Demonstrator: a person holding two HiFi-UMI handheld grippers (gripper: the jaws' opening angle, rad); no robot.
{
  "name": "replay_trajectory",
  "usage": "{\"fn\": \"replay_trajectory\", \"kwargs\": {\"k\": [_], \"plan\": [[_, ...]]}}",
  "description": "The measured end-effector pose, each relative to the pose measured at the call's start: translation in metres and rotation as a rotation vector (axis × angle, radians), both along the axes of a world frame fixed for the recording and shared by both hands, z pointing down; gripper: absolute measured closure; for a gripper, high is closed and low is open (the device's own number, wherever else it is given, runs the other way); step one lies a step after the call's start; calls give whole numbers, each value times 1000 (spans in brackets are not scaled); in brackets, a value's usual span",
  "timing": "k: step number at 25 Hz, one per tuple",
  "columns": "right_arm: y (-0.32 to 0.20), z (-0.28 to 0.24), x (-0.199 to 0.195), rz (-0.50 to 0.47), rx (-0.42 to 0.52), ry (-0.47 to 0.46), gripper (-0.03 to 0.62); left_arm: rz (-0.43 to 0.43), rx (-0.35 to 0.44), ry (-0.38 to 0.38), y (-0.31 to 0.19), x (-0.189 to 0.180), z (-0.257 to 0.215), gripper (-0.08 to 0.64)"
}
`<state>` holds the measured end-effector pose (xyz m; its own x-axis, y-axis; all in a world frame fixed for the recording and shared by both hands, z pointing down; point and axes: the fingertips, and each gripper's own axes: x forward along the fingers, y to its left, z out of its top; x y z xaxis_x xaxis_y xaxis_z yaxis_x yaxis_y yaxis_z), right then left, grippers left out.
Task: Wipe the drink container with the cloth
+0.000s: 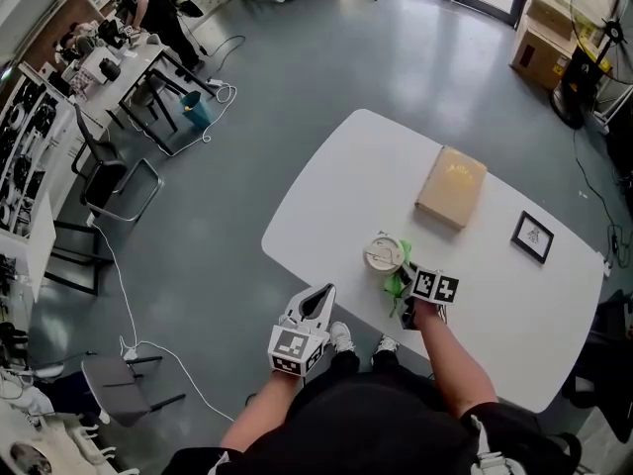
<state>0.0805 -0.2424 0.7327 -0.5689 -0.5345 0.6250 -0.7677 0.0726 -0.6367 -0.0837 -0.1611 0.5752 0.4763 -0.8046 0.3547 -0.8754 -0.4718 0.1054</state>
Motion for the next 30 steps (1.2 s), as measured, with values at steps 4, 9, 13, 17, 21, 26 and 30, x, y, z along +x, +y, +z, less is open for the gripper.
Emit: {"fn": "replay_trajectory", "kwargs": {"k": [4, 9, 13, 17, 21, 26, 30], "plan": [[0, 10, 0, 14, -26, 24, 509, -4, -11, -7, 4, -6, 2, 552], [2, -1, 3, 20, -2, 20, 509, -2, 0, 0, 4, -6, 0, 552], [1, -32, 7, 27, 90, 12, 508, 11, 9, 10, 1, -5, -1, 552], [2, -84, 15, 30, 224, 23, 508, 30, 21, 21, 0, 1, -6, 552], [4, -139, 22, 5, 405, 103, 508, 44, 43, 33, -3, 6, -16, 552], [13, -192, 19, -58, 621, 241, 505, 47, 73, 52, -4, 7, -28, 552], [23, -227, 0, -150, 784, 338, 505, 50, 94, 60, -8, 7, -35, 552]]}}
